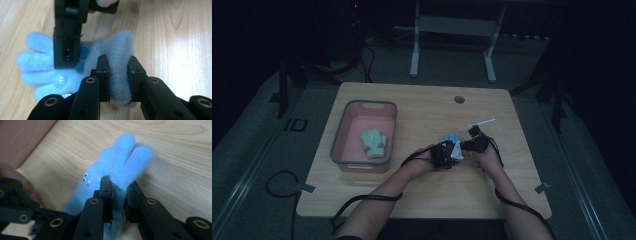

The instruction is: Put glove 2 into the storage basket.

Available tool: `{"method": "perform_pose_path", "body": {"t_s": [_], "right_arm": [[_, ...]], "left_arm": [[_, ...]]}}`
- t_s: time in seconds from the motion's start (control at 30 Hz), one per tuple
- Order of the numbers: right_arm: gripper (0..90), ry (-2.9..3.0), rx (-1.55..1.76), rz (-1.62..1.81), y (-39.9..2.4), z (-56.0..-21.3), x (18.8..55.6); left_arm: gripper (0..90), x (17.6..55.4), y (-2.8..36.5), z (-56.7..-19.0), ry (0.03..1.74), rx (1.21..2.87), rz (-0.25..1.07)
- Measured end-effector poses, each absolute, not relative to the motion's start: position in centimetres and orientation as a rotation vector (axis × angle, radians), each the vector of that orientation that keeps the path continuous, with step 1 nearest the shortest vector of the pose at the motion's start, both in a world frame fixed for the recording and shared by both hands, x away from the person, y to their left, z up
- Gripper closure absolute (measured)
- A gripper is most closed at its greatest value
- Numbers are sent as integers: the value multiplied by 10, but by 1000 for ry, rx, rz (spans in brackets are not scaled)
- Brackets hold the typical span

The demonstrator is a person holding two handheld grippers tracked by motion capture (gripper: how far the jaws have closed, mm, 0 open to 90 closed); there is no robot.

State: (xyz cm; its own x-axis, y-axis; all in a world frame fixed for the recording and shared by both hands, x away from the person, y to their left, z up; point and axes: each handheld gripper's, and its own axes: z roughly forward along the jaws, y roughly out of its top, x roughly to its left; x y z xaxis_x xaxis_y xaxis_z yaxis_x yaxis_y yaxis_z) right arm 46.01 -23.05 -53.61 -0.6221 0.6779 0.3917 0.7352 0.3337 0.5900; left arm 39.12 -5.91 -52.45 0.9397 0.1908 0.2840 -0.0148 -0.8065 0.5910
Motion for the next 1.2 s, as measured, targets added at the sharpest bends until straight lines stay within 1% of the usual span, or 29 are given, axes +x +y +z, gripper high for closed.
{"method": "perform_pose_path", "body": {"t_s": [0.2,0.27,0.43,0.6,0.7,0.93,1.2], "right_arm": [[792,-2488,-1299,-1217,-229,-529,458],[792,-2500,-1275,-1252,-225,-519,456],[791,-2500,-1258,-1285,-222,-511,454],[791,-2519,-1225,-1317,-211,-492,453],[791,-2528,-1214,-1321,-207,-487,453],[791,-2549,-1151,-1339,-185,-468,453],[791,-2567,-1079,-1353,-156,-456,456]], "left_arm": [[757,389,-52,-510,112,2485,444],[757,387,-49,-503,117,2489,448],[758,385,-44,-492,112,2490,464],[758,382,-34,-476,112,2485,492],[758,381,-30,-471,114,2485,499],[758,376,-8,-453,145,2479,527],[758,373,18,-442,177,2498,557]]}}
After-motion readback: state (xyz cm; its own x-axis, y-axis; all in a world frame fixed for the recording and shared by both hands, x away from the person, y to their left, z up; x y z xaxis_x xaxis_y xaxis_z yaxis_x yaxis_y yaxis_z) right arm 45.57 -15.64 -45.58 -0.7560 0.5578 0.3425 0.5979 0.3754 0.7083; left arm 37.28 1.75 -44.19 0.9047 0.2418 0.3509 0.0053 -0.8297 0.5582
